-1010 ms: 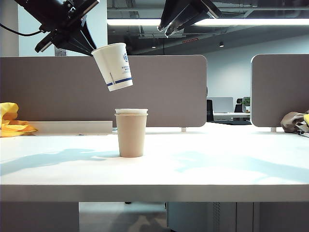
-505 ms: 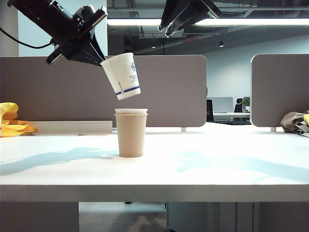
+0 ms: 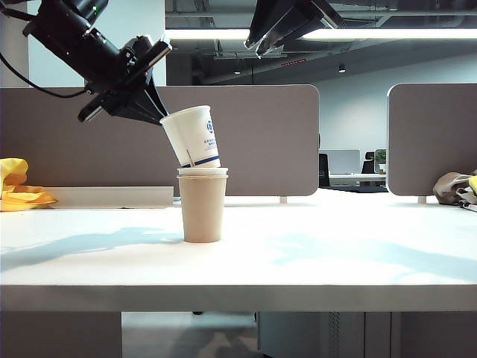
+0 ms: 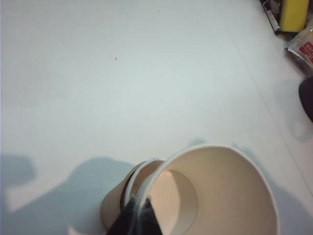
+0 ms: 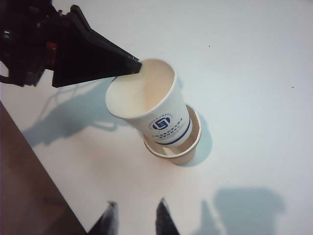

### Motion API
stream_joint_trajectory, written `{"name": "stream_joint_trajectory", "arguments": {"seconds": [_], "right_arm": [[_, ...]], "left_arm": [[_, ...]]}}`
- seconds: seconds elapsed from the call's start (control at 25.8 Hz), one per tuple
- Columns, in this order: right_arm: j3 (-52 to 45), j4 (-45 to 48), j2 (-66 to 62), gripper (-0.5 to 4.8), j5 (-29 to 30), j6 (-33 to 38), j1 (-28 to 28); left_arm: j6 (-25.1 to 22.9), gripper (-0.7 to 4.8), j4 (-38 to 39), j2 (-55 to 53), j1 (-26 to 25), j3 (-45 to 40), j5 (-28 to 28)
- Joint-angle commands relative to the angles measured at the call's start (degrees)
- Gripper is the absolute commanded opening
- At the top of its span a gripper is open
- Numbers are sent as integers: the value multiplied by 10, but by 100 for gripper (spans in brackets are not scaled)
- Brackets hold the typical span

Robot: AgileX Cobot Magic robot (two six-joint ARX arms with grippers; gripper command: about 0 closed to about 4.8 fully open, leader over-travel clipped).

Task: Pick up all the paper cups on the table one by one and stack them together.

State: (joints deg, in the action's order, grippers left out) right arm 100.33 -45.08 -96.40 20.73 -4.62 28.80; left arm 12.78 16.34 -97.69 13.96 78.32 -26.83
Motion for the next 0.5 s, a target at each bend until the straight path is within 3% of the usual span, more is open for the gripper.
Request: {"name": "stream_joint_trajectory", "arguments": {"seconds": [0.04, 0.5], "right_arm": [[2, 4, 3, 108, 2, -3, 0], [2, 3, 3, 108, 5, -3, 0]], "left_arm": [[-1, -6, -2, -7, 1, 2, -1], [-3, -6, 14, -39, 9, 2, -4]]}}
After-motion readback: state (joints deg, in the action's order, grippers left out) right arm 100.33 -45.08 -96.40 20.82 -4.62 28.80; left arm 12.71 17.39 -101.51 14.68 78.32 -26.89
